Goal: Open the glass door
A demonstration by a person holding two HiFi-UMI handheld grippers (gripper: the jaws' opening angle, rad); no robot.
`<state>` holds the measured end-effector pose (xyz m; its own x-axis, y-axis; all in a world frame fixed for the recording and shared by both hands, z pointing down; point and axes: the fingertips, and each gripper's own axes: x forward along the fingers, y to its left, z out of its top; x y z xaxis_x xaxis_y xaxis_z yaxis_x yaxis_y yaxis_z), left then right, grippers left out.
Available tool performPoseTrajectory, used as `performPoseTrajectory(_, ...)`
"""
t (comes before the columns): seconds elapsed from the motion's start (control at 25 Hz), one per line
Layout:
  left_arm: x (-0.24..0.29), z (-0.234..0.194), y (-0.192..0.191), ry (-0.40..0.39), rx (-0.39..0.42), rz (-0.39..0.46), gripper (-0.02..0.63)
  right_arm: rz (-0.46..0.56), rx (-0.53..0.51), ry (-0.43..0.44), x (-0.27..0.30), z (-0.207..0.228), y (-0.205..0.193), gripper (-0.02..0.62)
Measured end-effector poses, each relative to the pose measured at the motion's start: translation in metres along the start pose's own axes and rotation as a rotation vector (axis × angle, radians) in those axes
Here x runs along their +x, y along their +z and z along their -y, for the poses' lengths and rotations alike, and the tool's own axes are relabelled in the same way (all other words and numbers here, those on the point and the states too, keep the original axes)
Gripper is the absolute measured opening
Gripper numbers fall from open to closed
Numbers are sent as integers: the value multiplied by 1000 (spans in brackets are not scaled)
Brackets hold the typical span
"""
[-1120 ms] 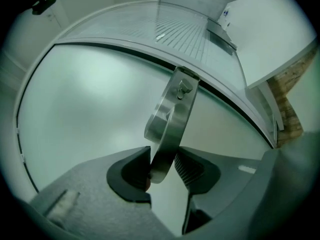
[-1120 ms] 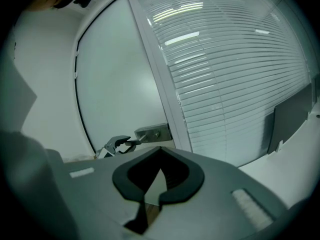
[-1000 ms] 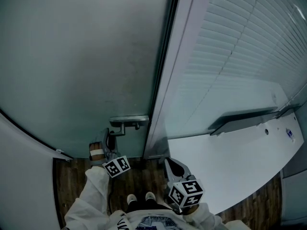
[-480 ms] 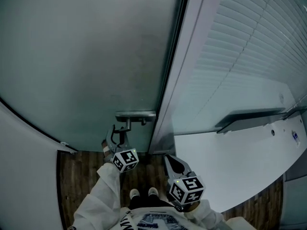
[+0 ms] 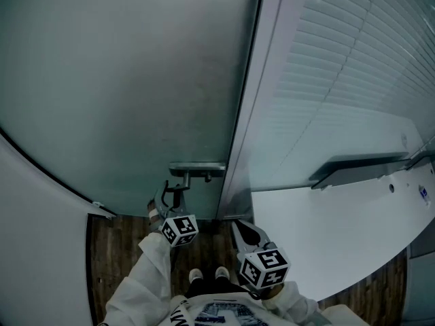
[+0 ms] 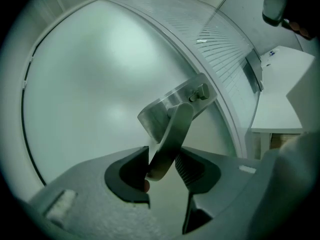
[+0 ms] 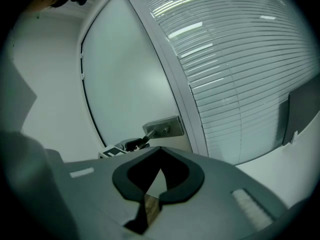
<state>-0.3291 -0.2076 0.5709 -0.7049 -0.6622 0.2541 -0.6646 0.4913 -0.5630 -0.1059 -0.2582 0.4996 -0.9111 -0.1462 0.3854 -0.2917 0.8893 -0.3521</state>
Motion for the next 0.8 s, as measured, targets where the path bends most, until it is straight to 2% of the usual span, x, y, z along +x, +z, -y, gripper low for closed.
performPoseTrajectory(0.24, -12, 0, -3, -3, -3, -16, 158, 7, 18, -8, -8, 5, -2, 3)
performPoseTrajectory(0.52, -24, 4, -8, -26, 92, -61, 158, 13, 31, 6, -14, 5, -7, 3)
performPoseTrajectory(0.68, -32, 1, -9, -29, 81, -76, 158, 17, 40, 11, -18, 4, -8, 3)
performPoseTrajectory(0.8, -38, -1, -8, -36, 102, -89, 156, 23, 44, 14, -22, 4, -8, 3)
